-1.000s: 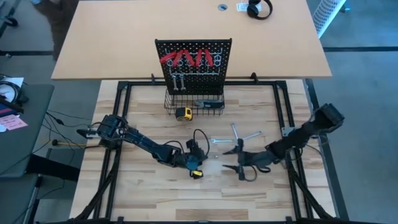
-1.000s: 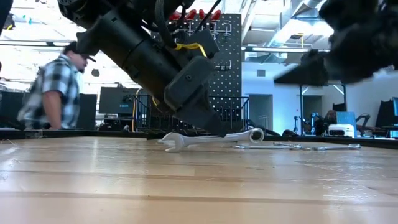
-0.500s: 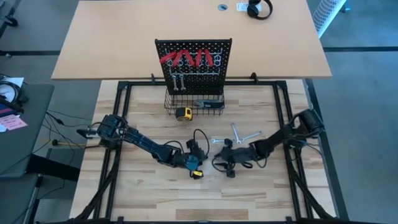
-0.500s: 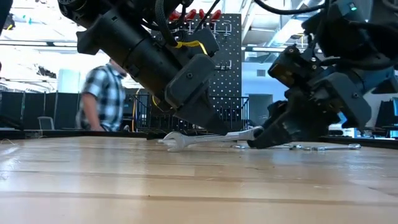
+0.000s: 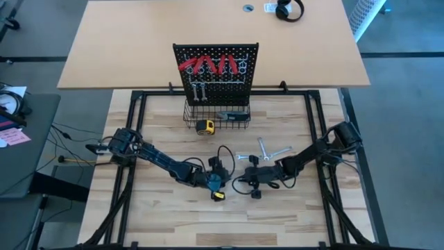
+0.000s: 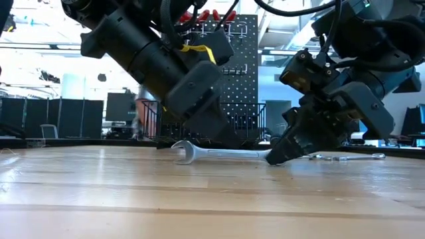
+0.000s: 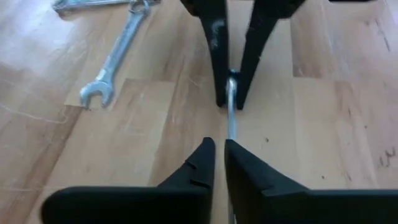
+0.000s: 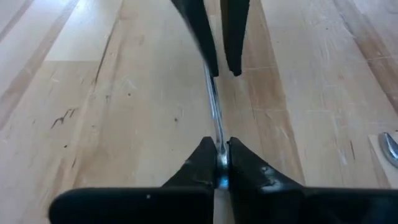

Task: Hang tools onto peg board
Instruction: Hang the wrench into the pegboard

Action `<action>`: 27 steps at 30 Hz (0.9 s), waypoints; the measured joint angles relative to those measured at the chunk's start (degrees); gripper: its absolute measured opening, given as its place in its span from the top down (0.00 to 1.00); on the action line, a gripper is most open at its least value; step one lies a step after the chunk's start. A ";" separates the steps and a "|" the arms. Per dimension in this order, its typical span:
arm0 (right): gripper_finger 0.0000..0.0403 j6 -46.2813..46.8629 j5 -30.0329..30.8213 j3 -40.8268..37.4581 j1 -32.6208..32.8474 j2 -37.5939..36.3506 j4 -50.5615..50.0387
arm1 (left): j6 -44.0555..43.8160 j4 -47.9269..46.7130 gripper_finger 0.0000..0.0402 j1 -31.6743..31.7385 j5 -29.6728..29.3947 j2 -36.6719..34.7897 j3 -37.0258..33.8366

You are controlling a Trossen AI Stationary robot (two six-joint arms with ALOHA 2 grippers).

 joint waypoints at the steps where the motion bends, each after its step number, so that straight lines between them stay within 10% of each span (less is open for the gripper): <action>1: 0.93 0.00 0.16 0.00 0.04 0.00 -0.04 | -0.18 -0.49 0.88 0.00 0.13 -0.03 0.05; 10: 0.93 -0.02 0.08 0.04 0.04 0.00 -0.80 | -2.29 -6.21 0.67 0.17 5.19 -0.42 0.31; 27: 0.92 -0.08 1.14 -0.15 0.37 -2.34 -2.47 | -3.50 -12.20 0.82 -0.10 9.24 -1.84 0.09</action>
